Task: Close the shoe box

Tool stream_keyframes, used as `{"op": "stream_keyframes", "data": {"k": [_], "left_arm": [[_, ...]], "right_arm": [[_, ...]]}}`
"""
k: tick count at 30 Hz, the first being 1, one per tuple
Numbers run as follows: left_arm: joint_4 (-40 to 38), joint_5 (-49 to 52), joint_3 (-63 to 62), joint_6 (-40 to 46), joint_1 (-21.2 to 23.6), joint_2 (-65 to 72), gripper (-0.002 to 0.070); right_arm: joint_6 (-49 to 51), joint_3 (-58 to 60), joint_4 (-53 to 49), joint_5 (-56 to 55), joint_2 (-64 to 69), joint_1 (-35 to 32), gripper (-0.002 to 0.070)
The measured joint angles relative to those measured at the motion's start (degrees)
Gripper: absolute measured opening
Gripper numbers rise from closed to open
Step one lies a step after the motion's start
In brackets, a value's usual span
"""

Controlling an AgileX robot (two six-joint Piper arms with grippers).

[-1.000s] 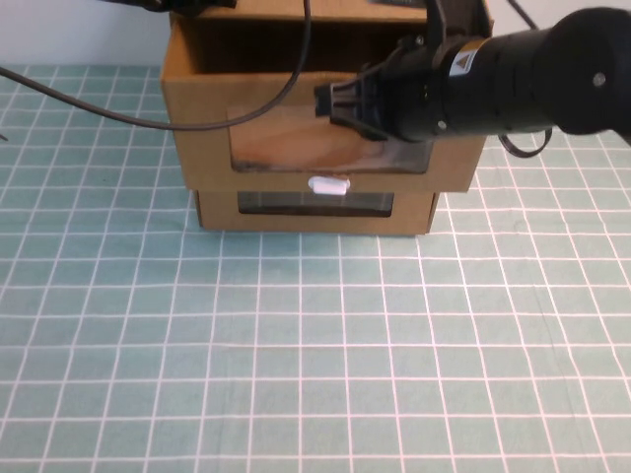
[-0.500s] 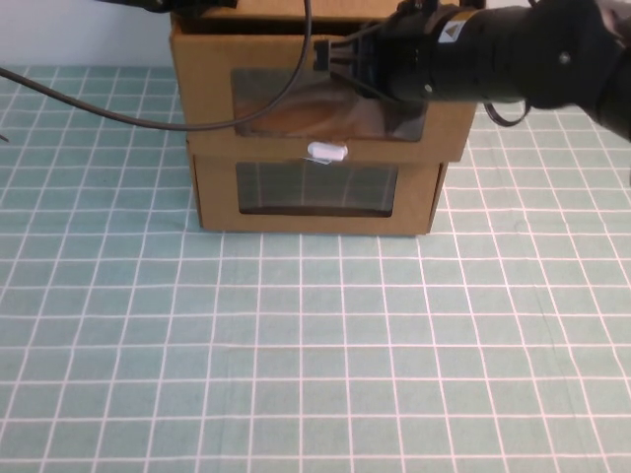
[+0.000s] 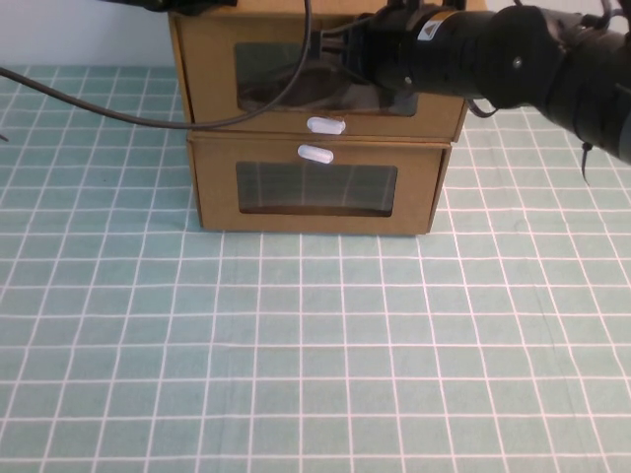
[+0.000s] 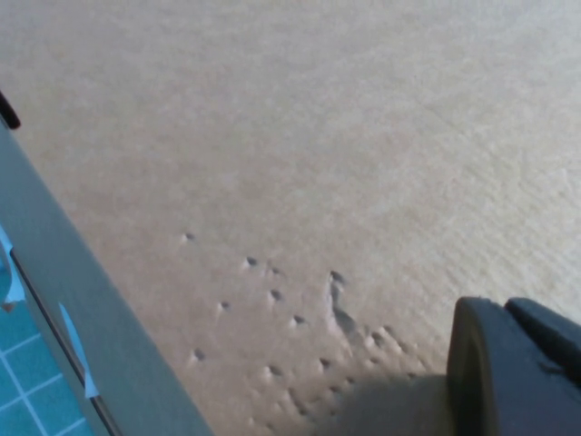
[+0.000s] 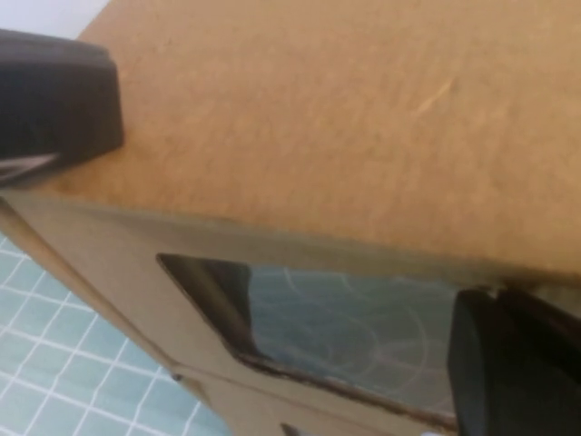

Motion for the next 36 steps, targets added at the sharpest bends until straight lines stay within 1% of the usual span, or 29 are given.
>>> {"op": "stream_keyframes", "data": {"k": [5, 8, 11, 15, 19, 21, 25, 31, 36], "left_arm": [[0.0, 0.0, 0.0, 0.0, 0.0, 0.0, -0.0005], [0.4, 0.8, 0.0, -0.1, 0.0, -0.6, -0.0005], [1.2, 1.8, 0.0, -0.3, 0.2, -2.5, -0.0005], [4.4, 4.3, 0.0, -1.1, 0.4, -6.2, -0.0005], [5.6, 5.8, 2.5, -1.5, 0.5, -10.8, -0.0005], [5.8, 4.5, 6.6, -1.5, 0.5, -14.6, -0.0005], [5.8, -3.2, 18.7, -1.4, 0.4, -24.5, -0.0005], [4.7, -16.7, 42.1, 1.3, 0.1, -42.4, -0.0005], [4.4, -25.8, 60.2, 3.2, 0.1, -57.6, -0.0005]], "right_arm": [[0.0, -0.3, 0.0, 2.6, 0.3, 0.0, -0.0011], [0.0, -0.3, -0.1, 6.5, -1.7, -0.1, -0.0011], [0.0, -0.3, -0.6, 12.0, -5.8, -0.1, -0.0011], [0.0, -0.4, -1.6, 19.5, -12.5, -0.1, -0.0011], [0.0, 2.5, -3.9, 25.4, -20.2, -0.1, -0.0011], [0.0, 6.5, -4.7, 27.1, -25.5, -0.1, -0.0011], [0.0, 17.7, -5.6, 29.0, -38.9, -0.1, -0.0011], [0.0, 36.2, -5.3, 30.4, -58.8, -0.1, -0.0011], [0.1, 47.5, -2.4, 30.9, -72.0, -0.1, -0.0011]]}}
